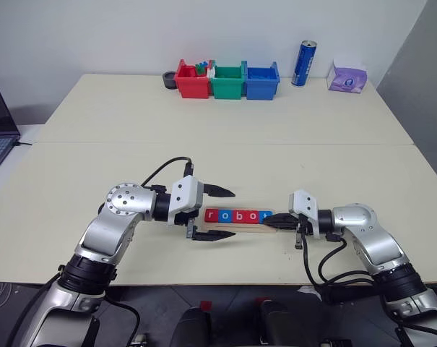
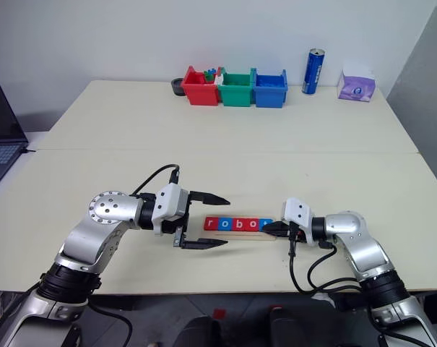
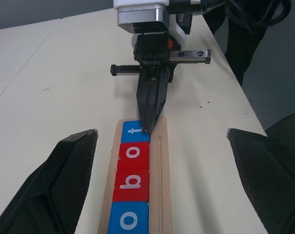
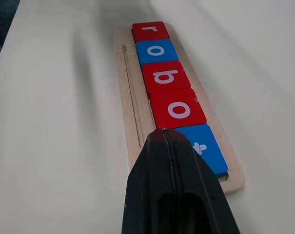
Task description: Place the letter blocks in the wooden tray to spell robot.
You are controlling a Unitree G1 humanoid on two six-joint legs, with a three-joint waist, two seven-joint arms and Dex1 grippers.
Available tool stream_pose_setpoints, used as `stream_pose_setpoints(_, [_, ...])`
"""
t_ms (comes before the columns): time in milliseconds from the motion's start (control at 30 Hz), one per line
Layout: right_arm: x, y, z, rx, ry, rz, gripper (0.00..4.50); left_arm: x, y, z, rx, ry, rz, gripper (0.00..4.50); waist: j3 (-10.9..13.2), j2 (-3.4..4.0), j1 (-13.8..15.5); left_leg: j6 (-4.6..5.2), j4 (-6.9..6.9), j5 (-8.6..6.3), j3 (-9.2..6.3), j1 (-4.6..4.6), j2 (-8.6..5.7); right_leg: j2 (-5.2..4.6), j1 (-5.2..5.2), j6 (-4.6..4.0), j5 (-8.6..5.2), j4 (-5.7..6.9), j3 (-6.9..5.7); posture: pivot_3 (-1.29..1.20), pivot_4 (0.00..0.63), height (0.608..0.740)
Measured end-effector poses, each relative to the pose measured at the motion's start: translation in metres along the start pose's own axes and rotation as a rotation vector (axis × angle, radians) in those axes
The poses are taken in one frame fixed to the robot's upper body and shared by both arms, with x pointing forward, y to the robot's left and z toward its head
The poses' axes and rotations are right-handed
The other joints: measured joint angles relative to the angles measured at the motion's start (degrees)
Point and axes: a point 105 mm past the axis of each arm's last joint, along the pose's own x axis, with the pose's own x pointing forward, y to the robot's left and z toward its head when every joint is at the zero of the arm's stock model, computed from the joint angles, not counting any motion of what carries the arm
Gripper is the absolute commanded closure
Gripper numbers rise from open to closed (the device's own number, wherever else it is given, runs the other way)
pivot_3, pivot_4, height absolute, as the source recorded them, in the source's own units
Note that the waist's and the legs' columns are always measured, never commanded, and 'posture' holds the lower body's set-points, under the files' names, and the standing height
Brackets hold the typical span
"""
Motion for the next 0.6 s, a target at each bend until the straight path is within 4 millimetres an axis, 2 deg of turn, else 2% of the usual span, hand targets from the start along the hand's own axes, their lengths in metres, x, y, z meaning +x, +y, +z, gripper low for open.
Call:
stream_pose_setpoints(100, [-0.004, -0.001, 0.005, 0.022, -0.023, 0.009, 4.49, 0.0, 0.0, 0.0, 0.0, 0.0, 0.002, 0.0, 0.0, 0.0, 0.0, 0.0, 0.0, 0.0, 0.0, 0.0, 0.0, -0.01, 0.0, 0.0, 0.0, 0.0, 0.0, 0.0, 0.15, 0.74])
stream_pose_setpoints(367, [-0.02, -0.008, 0.003, 0.038, 0.013, -0.025, 4.49, 0.0, 0.001, 0.0, 0.0, 0.001, 0.006, 0.0, 0.0, 0.0, 0.0, 0.0, 0.0, 0.0, 0.0, 0.0, 0.0, 0.0, 0.0, 0.0, 0.0, 0.0, 0.0, 0.0, 0.15, 0.74])
stream_pose_setpoints(467, [-0.024, -0.008, 0.015, 0.048, -0.019, -0.056, 3.95, 0.0, 0.002, -0.001, -0.006, 0.003, 0.022, 0.0, 0.0, 0.0, 0.0, 0.0, 0.0, 0.0, -0.02, -0.02, 0.0, 0.0, 0.0, 0.0, 0.0, 0.0, 0.0, 0.0, 0.15, 0.74])
stream_pose_setpoints(600, [-0.031, 0.003, 0.029, 0.045, -0.042, -0.119, 2.56, -0.007, 0.001, -0.011, -0.081, 0.024, 0.076, 0.0, 0.0, 0.0, 0.0, 0.0, -0.03, 0.0, -0.05, -0.02, 0.04, -0.01, 0.0, 0.01, -0.01, -0.01, -0.01, 0.0, 0.15, 0.74])
